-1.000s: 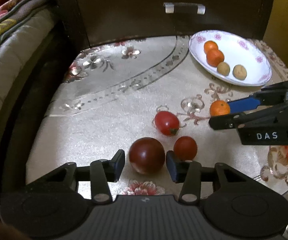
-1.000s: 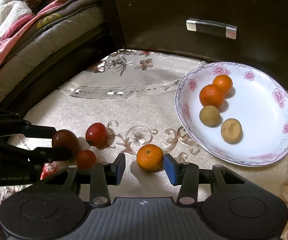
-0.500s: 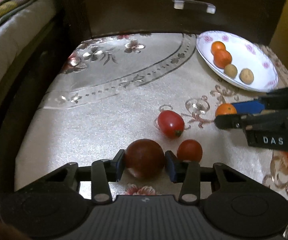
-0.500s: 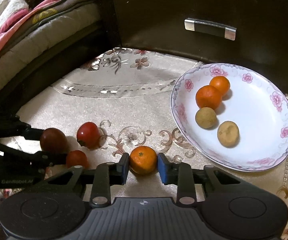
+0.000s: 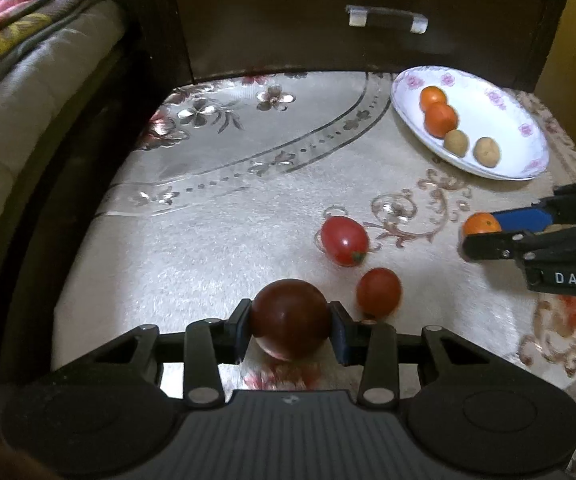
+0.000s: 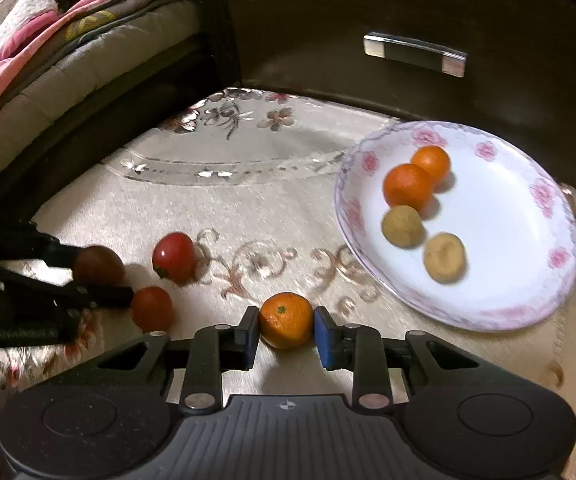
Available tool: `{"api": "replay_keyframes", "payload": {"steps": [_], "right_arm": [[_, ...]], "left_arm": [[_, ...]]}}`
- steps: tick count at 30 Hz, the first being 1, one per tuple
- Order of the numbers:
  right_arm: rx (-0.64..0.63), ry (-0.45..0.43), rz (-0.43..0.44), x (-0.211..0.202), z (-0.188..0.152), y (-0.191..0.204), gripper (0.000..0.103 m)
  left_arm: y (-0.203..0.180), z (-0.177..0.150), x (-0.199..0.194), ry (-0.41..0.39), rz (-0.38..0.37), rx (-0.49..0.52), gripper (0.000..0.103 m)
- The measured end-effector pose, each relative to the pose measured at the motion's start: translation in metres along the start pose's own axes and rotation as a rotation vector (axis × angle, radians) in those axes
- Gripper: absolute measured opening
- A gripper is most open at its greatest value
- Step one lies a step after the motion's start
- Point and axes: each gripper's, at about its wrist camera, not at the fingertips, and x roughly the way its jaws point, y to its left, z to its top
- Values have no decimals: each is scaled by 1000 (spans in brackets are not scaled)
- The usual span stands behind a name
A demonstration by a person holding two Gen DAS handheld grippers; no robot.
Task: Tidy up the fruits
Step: 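Grasp the dark red tomato with the left tool while the right tool grasps the tangerine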
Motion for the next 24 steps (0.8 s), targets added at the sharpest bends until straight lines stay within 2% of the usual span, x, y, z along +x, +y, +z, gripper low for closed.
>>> {"api": "replay_keyframes", "payload": {"steps": [5, 11, 15, 24], "right_arm": [[10, 15, -5, -27, -14, 3, 22], [-22, 97, -23, -48, -52, 18, 22], [-18, 140, -39, -53, -76, 17, 23], [-11, 115, -23, -51, -76, 12, 24]], "left_arm": [[-21, -11, -20, -7, -60, 37, 47], [-62, -33, -24, 31, -139, 144, 47], [-76, -38, -18, 54, -153, 186, 47], [-82, -42, -9, 60, -150, 221, 48]]}}
